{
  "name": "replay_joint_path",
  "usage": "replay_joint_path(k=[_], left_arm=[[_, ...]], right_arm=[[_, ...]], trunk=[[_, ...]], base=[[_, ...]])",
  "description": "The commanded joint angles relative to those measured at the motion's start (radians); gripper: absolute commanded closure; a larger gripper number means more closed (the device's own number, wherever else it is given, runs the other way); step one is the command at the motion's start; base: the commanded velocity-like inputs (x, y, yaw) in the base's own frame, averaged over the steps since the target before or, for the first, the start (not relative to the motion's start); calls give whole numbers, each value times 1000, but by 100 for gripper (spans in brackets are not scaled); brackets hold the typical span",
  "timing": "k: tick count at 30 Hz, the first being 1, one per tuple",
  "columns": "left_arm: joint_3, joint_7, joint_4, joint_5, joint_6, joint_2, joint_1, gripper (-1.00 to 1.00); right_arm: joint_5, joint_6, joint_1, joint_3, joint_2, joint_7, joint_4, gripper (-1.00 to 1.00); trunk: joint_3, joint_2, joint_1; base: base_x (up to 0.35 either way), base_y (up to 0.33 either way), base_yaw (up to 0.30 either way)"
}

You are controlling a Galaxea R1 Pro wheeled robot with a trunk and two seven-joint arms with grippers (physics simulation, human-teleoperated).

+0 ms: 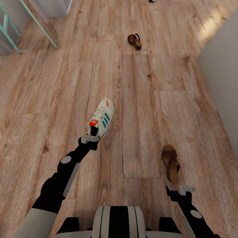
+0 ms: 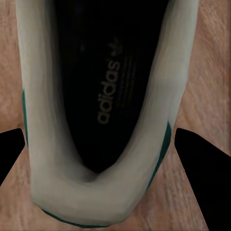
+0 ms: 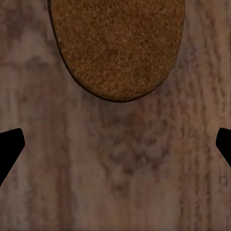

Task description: Pick up the two gym shoes and the two sandals from the corridor floor and place them onto the hallstand (shoe rack) in the corridor, making sure they are on the rack and not on the floor. Arrange them so the two gym shoes are next to each other and the two sandals are next to each other.

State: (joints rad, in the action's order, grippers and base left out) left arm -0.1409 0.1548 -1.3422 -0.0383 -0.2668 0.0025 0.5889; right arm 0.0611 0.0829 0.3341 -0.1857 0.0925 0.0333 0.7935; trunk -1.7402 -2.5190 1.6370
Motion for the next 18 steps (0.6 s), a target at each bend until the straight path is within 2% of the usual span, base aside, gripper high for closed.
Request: replay_joint_path(k=[1, 9, 18], left_arm=[[-2, 3, -4, -3, -9, 0, 0, 100], [-9, 3, -13, -3, -19, 1, -3, 100], [-9, 3, -14, -3, -18, 1, -11, 100]], right_arm=[[6, 3, 0, -3, 0, 3, 0, -100], [6, 3, 0, -3, 0, 3, 0, -100], [6, 3, 0, -3, 0, 3, 0, -100]], trunk=[[0, 0, 0], [0, 0, 0], [0, 0, 0]], base=[[8, 0, 0], [155, 0, 0], [36, 0, 0]])
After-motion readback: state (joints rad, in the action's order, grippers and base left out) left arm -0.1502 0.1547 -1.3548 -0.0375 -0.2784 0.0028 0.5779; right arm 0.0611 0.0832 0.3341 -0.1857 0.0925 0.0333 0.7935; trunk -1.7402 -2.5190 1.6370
